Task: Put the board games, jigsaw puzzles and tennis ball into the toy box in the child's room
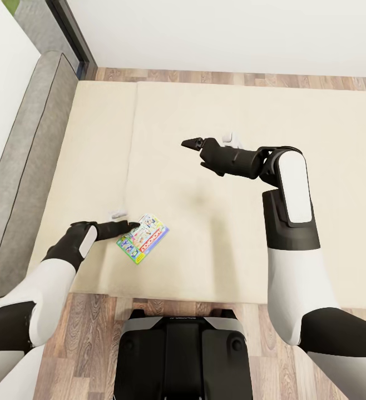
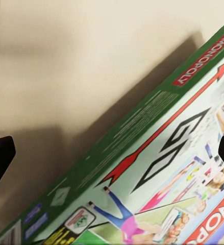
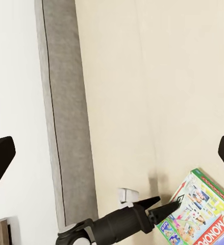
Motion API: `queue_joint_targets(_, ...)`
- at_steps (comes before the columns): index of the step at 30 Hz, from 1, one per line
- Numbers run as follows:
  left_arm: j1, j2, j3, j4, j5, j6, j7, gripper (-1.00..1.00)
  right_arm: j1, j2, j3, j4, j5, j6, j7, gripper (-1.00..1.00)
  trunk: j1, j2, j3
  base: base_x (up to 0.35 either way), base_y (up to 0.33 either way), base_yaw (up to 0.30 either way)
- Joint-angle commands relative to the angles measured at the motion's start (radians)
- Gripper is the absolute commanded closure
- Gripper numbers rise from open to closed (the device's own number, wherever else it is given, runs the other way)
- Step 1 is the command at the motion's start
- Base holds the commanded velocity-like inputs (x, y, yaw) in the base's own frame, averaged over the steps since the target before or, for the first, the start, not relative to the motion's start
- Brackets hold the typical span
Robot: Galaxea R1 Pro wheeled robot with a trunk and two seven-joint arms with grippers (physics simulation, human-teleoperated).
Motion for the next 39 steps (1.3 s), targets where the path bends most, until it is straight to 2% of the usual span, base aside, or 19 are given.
queue_joint_targets(1,0.0,-0.001,0.003,-0.001,0.01,0.012,0.001,-1.0,-0.001,0.0,0.0,-0.001,-0.009,0.002,-0.01,-1.0,0.001,-0.002,-0.001,0.0,0.0,0.0)
queue_joint_targets(13,0.001,-0.01,0.003,-0.001,0.011,0.047,0.0,-1.0,-0.001,0.0,0.0,0.006,-0.009,0.002,-0.01,-1.0,0.001,-0.002,-0.001,0.0,0.0,0.0)
queue_joint_targets(22,0.003,-0.037,0.003,-0.001,0.009,0.066,0.0,-1.0,-0.001,0.0,0.0,0.008,-0.009,0.002,-0.01,-1.0,0.001,-0.002,-0.001,0.0,0.0,0.0)
queue_joint_targets(39,0.003,-0.062,0.001,-0.001,0.011,0.112,0.0,-1.0,-0.001,0.0,0.0,0.009,-0.009,0.002,-0.01,-1.0,0.001,-0.002,-0.001,0.0,0.0,0.0)
